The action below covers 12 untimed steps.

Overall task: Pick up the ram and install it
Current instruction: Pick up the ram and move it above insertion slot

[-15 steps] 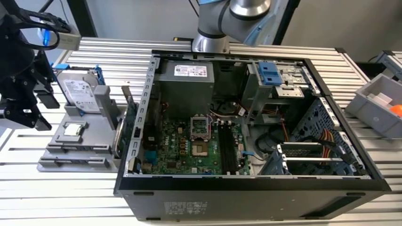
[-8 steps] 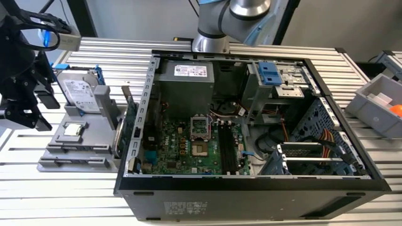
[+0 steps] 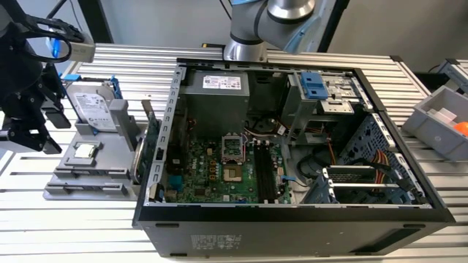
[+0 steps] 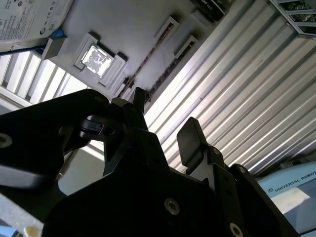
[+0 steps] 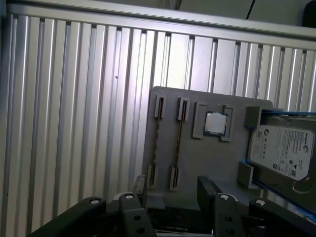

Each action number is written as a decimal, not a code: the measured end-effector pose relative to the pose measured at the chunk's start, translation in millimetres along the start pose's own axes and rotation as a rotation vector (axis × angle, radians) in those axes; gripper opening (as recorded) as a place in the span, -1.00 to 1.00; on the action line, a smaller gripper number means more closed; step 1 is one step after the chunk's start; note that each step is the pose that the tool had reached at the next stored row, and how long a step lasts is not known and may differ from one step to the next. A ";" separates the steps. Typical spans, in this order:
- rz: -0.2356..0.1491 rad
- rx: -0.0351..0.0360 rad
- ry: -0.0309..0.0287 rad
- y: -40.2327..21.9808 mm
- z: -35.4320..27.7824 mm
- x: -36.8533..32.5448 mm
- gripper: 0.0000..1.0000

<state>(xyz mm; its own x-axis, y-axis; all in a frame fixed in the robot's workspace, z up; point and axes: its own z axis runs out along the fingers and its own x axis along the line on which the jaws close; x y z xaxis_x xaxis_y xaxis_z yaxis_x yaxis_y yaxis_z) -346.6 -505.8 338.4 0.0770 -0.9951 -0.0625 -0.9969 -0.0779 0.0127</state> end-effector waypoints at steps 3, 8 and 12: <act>0.000 -0.0001 0.0001 0.0 1.2 0.1 1.00; 0.000 0.0000 0.0001 0.0 3.1 0.2 1.00; 0.000 0.0000 0.0000 -0.1 4.7 0.3 1.00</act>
<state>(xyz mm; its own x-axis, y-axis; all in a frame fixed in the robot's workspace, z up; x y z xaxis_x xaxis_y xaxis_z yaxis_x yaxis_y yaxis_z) -346.6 -505.8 333.7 0.0769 -0.9951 -0.0624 -0.9969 -0.0779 0.0127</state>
